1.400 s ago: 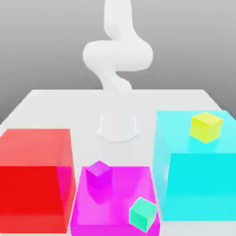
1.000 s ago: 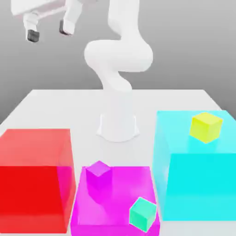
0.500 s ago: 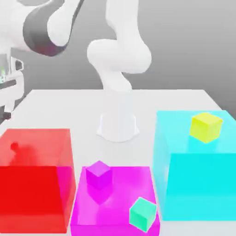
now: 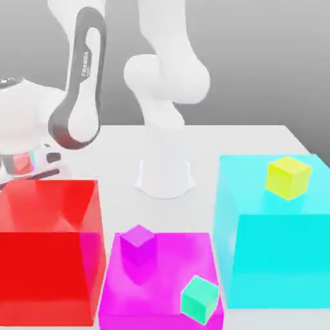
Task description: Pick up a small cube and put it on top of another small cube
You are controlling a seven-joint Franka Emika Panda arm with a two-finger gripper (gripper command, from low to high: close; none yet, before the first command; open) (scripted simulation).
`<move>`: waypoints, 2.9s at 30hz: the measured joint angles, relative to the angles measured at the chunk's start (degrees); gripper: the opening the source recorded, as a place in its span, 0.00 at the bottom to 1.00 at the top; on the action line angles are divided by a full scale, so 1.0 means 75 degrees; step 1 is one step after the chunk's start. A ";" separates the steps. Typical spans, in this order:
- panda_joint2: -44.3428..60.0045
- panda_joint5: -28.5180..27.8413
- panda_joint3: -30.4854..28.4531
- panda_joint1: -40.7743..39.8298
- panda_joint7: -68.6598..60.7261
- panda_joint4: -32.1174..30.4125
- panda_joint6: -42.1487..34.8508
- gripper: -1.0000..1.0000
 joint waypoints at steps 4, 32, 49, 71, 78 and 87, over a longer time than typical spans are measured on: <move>0.1054 0.0502 0.0478 -0.0372 -0.0310 0.0176 0.0869 0.50; -0.1021 0.0293 -0.0117 -0.0959 -0.3389 -0.0007 0.0249 0.00; -0.1786 0.2029 0.0062 0.0789 -0.9082 0.1061 -0.0248 0.00; -0.1134 0.0376 0.2111 0.3489 -0.5958 0.2404 -0.2357 0.00; -0.0804 -0.0265 0.2381 0.4263 -0.3811 0.2574 -0.2914 0.00; 0.0168 -0.0945 0.2533 0.4722 -0.2065 0.2573 -0.2405 0.00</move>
